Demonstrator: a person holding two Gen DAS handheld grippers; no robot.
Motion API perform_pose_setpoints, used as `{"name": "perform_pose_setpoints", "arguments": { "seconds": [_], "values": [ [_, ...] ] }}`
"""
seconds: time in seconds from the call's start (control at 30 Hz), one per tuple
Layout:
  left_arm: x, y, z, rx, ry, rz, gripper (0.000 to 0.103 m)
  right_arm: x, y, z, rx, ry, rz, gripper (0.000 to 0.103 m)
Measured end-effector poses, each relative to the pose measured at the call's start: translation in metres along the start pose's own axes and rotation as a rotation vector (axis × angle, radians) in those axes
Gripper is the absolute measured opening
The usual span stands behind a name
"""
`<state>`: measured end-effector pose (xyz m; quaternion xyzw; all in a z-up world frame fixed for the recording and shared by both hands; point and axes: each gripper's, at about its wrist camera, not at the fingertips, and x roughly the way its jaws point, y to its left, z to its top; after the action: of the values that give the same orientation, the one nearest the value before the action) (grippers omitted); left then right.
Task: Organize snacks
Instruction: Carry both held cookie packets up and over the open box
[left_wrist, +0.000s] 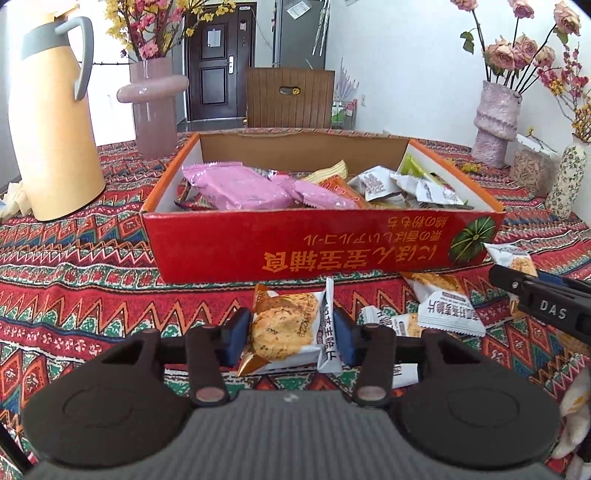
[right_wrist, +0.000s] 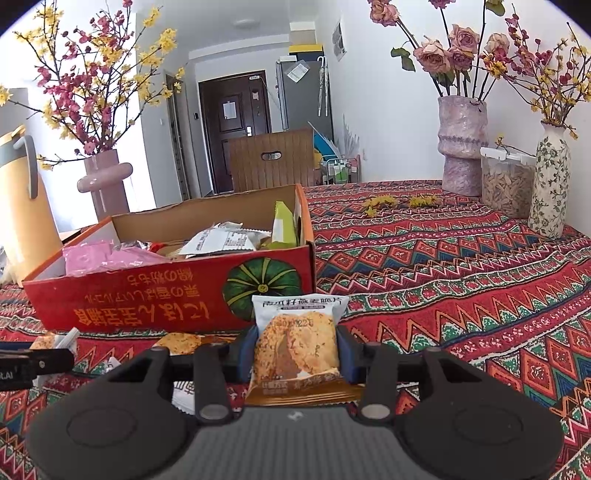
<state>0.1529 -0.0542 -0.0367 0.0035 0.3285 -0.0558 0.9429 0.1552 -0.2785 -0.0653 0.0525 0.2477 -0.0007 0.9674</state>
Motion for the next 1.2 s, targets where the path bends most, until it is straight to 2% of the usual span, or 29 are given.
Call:
{"name": "perform_pose_setpoints", "arguments": {
  "seconds": [0.3, 0.6, 0.93, 1.2],
  "values": [
    [-0.025, -0.003, 0.011, 0.014, -0.071, -0.031, 0.049, -0.012, 0.003, 0.004, -0.010, -0.032, 0.013, 0.044],
    [-0.039, -0.007, 0.035, 0.028, -0.140, -0.047, 0.049, -0.022, 0.018, 0.029, -0.044, -0.101, 0.054, 0.044],
    [-0.045, -0.011, 0.065, 0.045, -0.221, -0.043, 0.049, -0.015, 0.036, 0.060, -0.078, -0.154, 0.091, 0.044],
    [-0.034, -0.008, 0.086, 0.031, -0.248, -0.034, 0.049, 0.004, 0.050, 0.083, -0.104, -0.176, 0.113, 0.045]
  ]
}}
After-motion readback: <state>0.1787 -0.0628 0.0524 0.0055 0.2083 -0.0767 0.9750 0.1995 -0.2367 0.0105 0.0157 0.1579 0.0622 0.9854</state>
